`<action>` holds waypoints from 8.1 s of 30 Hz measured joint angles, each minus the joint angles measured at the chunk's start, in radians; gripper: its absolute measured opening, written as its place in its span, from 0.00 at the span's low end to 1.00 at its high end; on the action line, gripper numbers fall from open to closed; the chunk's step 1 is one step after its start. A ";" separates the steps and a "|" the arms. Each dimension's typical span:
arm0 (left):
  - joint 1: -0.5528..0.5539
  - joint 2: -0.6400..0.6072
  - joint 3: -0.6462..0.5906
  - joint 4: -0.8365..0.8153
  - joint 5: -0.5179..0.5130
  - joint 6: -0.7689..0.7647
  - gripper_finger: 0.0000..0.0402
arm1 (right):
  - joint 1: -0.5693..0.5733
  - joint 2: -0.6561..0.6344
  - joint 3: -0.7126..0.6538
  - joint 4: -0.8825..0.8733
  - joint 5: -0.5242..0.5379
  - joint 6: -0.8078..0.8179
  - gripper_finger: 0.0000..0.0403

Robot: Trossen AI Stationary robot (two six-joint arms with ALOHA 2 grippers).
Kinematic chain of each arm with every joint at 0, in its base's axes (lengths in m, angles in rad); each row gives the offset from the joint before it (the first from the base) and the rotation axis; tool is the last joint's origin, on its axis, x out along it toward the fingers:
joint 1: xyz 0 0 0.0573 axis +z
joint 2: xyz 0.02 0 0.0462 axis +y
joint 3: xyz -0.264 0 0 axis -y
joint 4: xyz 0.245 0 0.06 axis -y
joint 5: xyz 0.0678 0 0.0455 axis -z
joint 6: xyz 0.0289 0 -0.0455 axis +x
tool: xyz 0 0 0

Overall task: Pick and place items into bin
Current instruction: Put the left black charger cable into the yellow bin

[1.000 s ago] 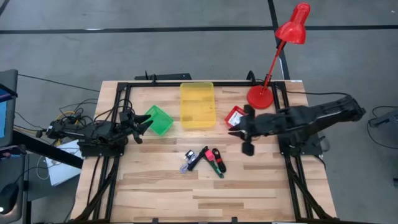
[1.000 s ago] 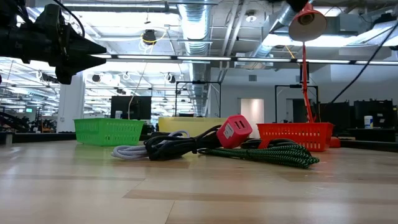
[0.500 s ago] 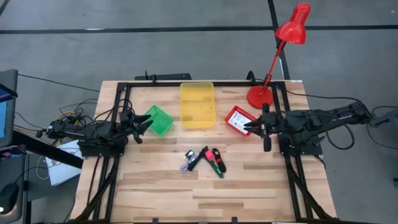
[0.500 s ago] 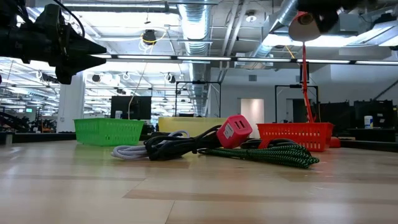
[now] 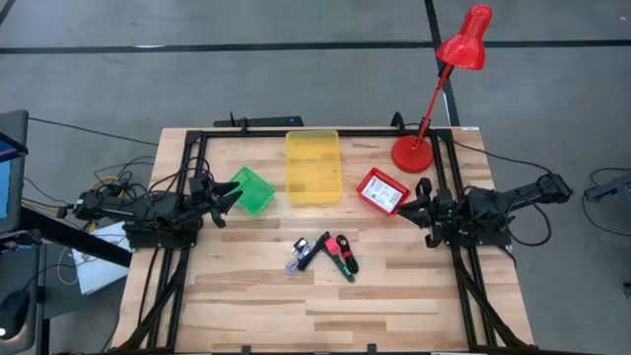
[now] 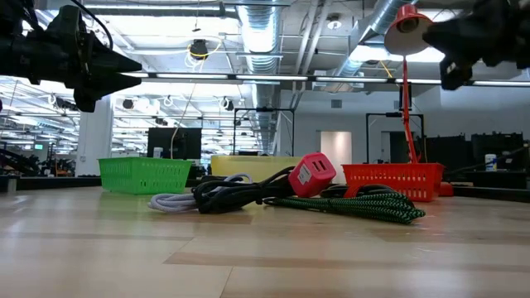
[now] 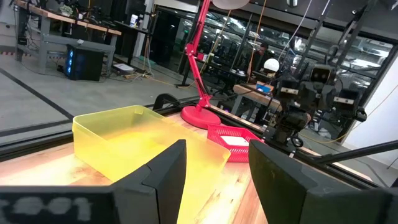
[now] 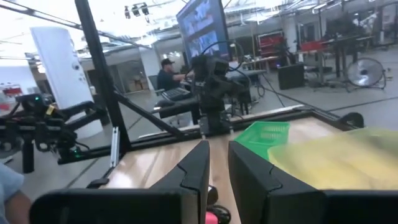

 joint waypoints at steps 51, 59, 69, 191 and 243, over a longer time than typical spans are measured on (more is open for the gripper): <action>0.000 0.000 0.000 0.006 -0.077 0.045 0.41 | 0.046 -0.134 -0.068 -0.136 0.003 0.079 0.13; 0.000 0.000 0.000 0.009 -0.148 0.024 0.41 | 0.046 -0.134 -0.068 -0.135 0.003 0.079 0.13; 0.001 0.000 0.009 0.053 -0.101 -0.002 0.41 | 0.046 -0.134 -0.069 -0.135 0.003 0.079 0.13; 0.015 1.777 1.105 -0.322 0.506 -0.114 0.41 | 0.046 -0.114 -0.069 -0.135 0.003 0.079 0.13; -0.063 1.946 1.305 -0.534 0.371 -0.167 0.41 | 0.046 -0.102 -0.069 -0.135 0.003 0.079 0.13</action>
